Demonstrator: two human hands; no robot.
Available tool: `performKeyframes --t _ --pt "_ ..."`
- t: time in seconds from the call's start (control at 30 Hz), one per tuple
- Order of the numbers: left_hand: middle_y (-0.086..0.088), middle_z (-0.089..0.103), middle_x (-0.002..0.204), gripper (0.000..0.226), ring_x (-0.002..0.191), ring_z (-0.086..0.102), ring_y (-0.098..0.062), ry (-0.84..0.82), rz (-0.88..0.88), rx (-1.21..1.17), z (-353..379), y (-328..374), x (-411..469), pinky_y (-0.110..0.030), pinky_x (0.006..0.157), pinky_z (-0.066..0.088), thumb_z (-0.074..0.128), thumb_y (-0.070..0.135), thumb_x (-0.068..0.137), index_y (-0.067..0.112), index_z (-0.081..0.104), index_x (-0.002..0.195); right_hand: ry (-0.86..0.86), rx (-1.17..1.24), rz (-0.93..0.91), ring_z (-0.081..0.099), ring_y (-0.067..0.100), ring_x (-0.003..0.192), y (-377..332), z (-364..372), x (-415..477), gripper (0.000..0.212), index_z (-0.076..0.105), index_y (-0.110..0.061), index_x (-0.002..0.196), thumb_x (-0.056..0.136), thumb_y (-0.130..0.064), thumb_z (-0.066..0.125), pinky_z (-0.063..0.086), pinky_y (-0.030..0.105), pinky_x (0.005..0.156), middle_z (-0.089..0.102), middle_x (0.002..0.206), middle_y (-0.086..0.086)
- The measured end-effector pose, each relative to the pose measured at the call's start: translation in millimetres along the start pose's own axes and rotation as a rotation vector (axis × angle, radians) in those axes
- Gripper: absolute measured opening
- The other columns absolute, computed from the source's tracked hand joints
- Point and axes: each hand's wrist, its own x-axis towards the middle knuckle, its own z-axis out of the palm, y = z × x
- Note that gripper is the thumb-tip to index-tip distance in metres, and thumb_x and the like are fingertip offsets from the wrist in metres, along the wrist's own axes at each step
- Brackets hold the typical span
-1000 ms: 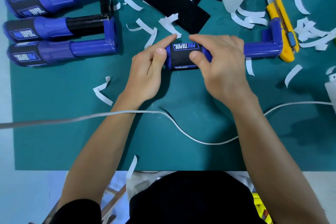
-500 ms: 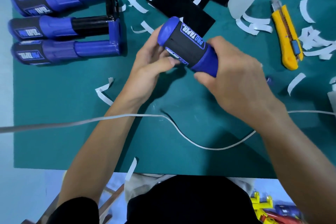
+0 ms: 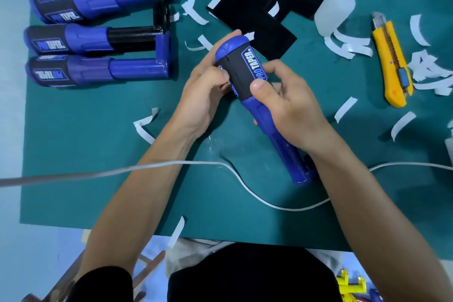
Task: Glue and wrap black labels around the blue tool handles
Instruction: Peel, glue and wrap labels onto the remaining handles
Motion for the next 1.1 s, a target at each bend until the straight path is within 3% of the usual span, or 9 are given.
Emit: performKeyframes --t 0.13,0.37,0.63,0.87,0.97,1.0,1.1 --pt "-0.018 0.064 0.123 0.063 0.111 0.055 -0.036 0.037 0.001 -0.014 0.5 4.0 -2.7 -0.05 0.096 0.045 0.052 0.02 0.075 0.02 0.061 0.137 -0.06 0.023 -0.018 0.052 0.048 0.058 2.0 -3.1 1.0 0.026 0.06 -0.029 0.108 0.094 -0.05 0.057 0.047 0.056 0.052 0.058 0.07 0.028" --pt "-0.022 0.065 0.118 0.053 0.111 0.056 -0.038 0.046 0.013 -0.037 1.0 9.2 -8.3 -0.062 0.101 0.042 0.053 0.022 0.076 0.02 0.066 0.127 -0.098 0.106 -0.039 0.046 0.046 0.052 4.0 -1.9 -0.1 0.031 0.059 -0.024 0.11 0.093 -0.049 0.06 0.04 0.053 0.045 0.053 0.067 0.031" --pt "-0.024 0.063 0.114 0.059 0.103 0.052 -0.039 0.069 0.016 -0.039 4.9 14.0 -11.5 -0.053 0.093 0.041 0.054 0.023 0.069 0.014 0.066 0.126 -0.084 0.12 -0.065 0.039 0.04 0.053 5.9 1.3 -2.8 0.03 0.061 -0.024 0.112 0.093 -0.046 0.063 0.036 0.046 0.046 0.052 0.067 0.027" --pt "-0.025 0.064 0.112 0.064 0.1 0.057 -0.036 0.127 0.069 0.028 8.8 12.9 -13.0 -0.049 0.089 0.048 0.055 0.025 0.068 0.001 0.061 0.126 -0.112 0.145 -0.079 0.04 0.041 0.053 7.8 -0.4 -3.4 0.034 0.06 -0.019 0.116 0.094 -0.046 0.063 0.037 0.052 0.045 0.052 0.071 0.032" --pt "-0.031 0.067 0.11 0.06 0.1 0.061 -0.036 0.18 0.139 0.111 8.9 11.3 -12.2 -0.048 0.09 0.05 0.054 0.025 0.069 0.004 0.064 0.123 -0.131 0.17 -0.075 0.041 0.044 0.052 8.3 -1.1 -3.6 0.036 0.06 -0.017 0.116 0.095 -0.045 0.063 0.038 0.056 0.044 0.051 0.071 0.033" --pt "-0.027 0.069 0.107 0.057 0.099 0.063 -0.034 0.187 0.18 0.142 8.8 10.7 -12.4 -0.046 0.088 0.051 0.054 0.024 0.07 0.006 0.065 0.122 -0.142 0.184 -0.074 0.041 0.044 0.05 8.1 -1.7 -3.7 0.036 0.06 -0.016 0.116 0.095 -0.045 0.063 0.038 0.056 0.043 0.051 0.069 0.032" --pt "0.007 0.073 0.099 0.049 0.091 0.066 -0.015 0.172 0.304 0.228 7.1 10.1 -12.4 -0.028 0.081 0.052 0.052 0.015 0.075 0.008 0.065 0.122 -0.178 0.211 -0.071 0.043 0.046 0.048 7.1 -5.6 -4.2 0.033 0.06 -0.018 0.116 0.097 -0.045 0.062 0.038 0.057 0.042 0.052 0.065 0.026"
